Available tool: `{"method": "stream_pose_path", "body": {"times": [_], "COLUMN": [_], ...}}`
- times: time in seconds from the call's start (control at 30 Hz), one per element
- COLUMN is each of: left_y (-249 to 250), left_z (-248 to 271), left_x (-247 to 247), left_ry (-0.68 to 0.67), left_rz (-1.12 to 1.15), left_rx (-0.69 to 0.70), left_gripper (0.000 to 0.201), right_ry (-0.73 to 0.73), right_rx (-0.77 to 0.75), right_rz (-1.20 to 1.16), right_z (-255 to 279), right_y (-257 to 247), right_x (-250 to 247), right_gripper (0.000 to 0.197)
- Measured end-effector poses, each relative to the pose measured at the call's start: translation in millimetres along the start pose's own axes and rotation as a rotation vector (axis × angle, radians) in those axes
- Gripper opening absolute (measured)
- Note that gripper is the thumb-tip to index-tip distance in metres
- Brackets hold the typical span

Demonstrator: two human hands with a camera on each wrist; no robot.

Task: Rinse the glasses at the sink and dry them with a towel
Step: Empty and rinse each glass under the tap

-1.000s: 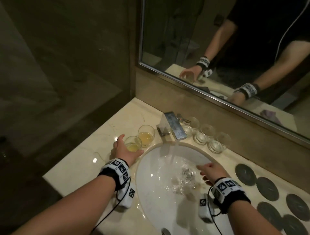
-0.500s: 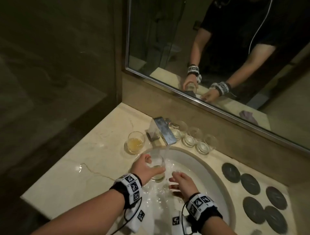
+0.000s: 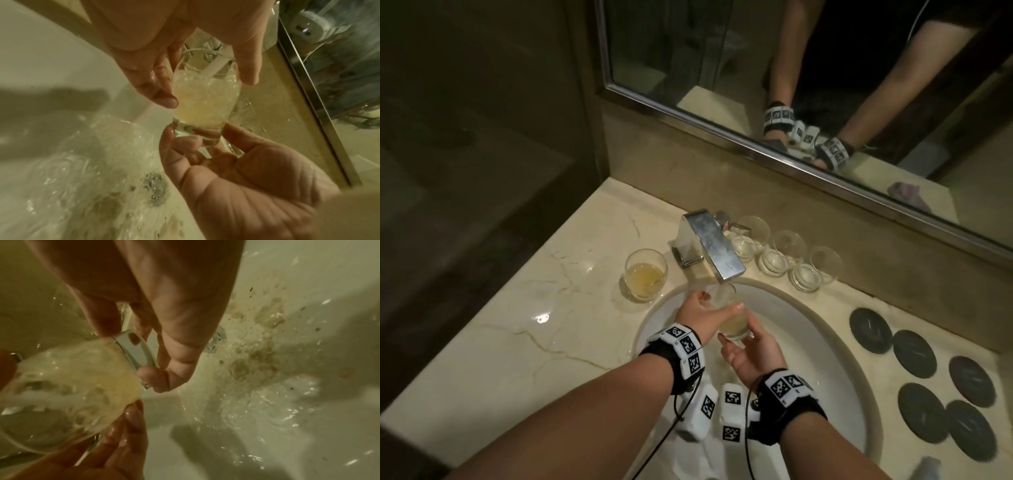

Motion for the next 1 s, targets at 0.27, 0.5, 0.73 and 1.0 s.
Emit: {"method": "stream_pose_path", "body": {"times": [0.27,0.5,0.73,1.0], "left_y": [-3.8,-11.1,-9.9,-11.5], "left_z": [-6.6,-11.8,-10.7,-12.7], "left_x": [11.8,13.4,15.0,16.8], "left_ry": [-0.13,-0.093,-0.125,-0.167], "left_rz": [0.253,0.235,0.247,0.347], "left_rx": [-0.008,0.014,0.017,0.037], "left_gripper": [0.066,0.096,0.078,0.077], "right_ry": [-0.032,-0.07,-0.004,0.047], "right_rx": [0.1,0.065,0.077,-0.011], "right_rz": [-0.015,-0.046,0.042,0.097], "right_z": [-6.3,-4.5,-3.6,2.7], "right_y": [1.7,-4.7,-5.2,-12.2], "right_x": [6.6,16.2,2.4,3.5], "right_gripper": [0.058,0.049,0.058,0.063]}}
Point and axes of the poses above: each hand's wrist, its own z-axis away from the middle knuckle, its own x-axis out of the palm, y = z × x, the point moved 8 cm from there along -z, towards the middle knuckle, and after that the axes turned 12 degrees about x, right-handed, at the moved point
